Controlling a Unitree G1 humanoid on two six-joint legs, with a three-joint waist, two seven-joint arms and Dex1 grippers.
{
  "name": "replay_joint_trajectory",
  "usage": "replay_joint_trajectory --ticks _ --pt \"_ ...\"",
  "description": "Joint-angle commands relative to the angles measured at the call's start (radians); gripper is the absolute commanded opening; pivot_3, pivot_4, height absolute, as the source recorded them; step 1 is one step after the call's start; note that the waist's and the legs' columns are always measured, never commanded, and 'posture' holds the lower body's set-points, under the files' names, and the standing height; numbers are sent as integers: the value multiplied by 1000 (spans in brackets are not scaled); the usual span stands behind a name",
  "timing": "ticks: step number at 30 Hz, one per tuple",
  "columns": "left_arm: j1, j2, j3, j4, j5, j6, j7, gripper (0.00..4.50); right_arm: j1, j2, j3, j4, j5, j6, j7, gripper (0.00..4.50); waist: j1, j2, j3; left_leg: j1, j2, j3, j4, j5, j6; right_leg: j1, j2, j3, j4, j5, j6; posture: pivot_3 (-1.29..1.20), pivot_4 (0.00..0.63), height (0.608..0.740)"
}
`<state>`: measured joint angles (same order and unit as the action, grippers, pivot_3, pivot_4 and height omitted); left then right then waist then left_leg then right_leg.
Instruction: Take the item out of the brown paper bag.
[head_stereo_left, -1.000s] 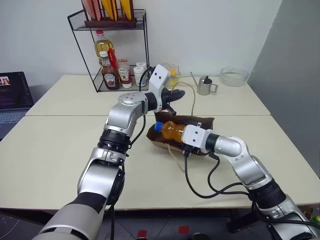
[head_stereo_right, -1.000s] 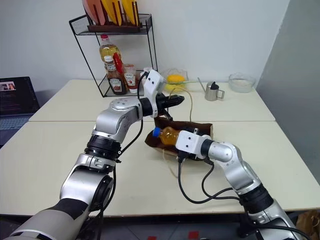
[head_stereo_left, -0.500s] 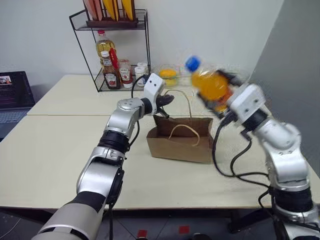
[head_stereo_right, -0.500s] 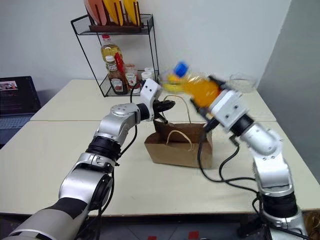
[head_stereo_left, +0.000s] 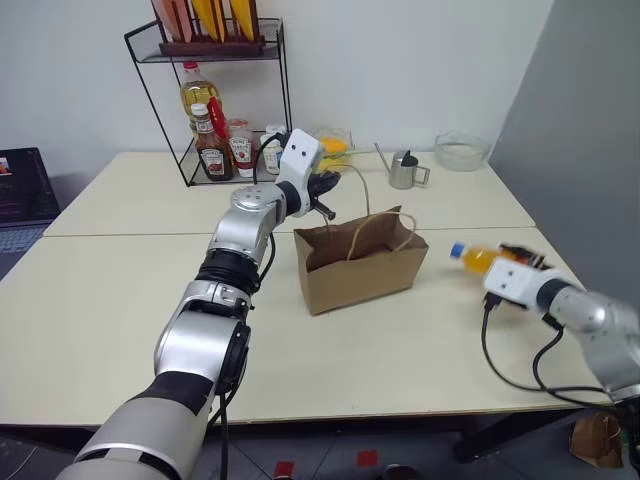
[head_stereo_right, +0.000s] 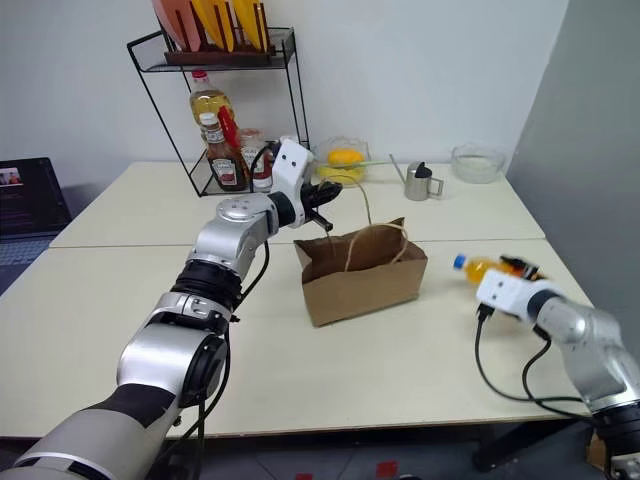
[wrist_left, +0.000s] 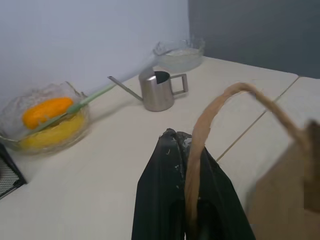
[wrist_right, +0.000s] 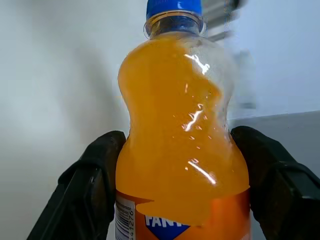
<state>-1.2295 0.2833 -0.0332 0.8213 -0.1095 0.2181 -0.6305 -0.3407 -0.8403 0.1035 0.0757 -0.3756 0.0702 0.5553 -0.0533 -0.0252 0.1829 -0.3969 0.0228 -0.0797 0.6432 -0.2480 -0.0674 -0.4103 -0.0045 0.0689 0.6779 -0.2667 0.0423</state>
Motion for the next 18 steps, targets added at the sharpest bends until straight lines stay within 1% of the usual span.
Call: replay_joint_trajectory --ticks 1,5,7,8,9,12,16,18 --pt "2 -2 2 -66 2 3 -9 0 -44 -11 7 5 4 -29 38 3163 -4 0 0 0 0 0 0 0 0 0 0 0 0 0 0 0 150 740" --pt "25 -4 2 -106 1 30 -16 0 -52 -10 31 33 9 -9 84 3163 -3 0 0 0 0 0 0 0 0 0 0 0 0 0 0 0 150 740" --pt "33 -2 3 -124 1 41 -16 0 -53 -5 27 36 16 -6 91 3864 -2 0 0 0 0 0 1 0 0 0 0 0 0 0 0 0 150 740" --pt "36 0 4 -130 1 46 -16 0 -53 -5 24 34 20 -3 97 4075 -1 0 0 0 0 0 1 0 0 1 0 0 0 0 0 0 150 740" --pt "39 3 5 -136 2 50 -13 0 -51 -7 19 26 26 4 105 4483 -1 0 0 0 0 0 1 0 0 1 0 0 0 0 0 0 150 740" --pt "45 10 11 -144 2 60 -6 0 -36 -18 -3 -8 47 23 130 4483 -1 0 0 0 0 -1 1 0 0 1 0 0 0 0 0 0 150 740" --pt "57 19 13 -167 -2 74 -10 0 -3 -30 -55 -125 116 82 186 4483 0 0 0 0 0 -1 1 0 0 1 0 0 0 0 0 0 150 740" --pt "62 25 26 -185 -17 93 -16 0 -21 -16 -92 -192 155 111 184 4483 -1 0 0 0 0 -1 1 0 0 1 0 0 0 0 1 0 150 740"
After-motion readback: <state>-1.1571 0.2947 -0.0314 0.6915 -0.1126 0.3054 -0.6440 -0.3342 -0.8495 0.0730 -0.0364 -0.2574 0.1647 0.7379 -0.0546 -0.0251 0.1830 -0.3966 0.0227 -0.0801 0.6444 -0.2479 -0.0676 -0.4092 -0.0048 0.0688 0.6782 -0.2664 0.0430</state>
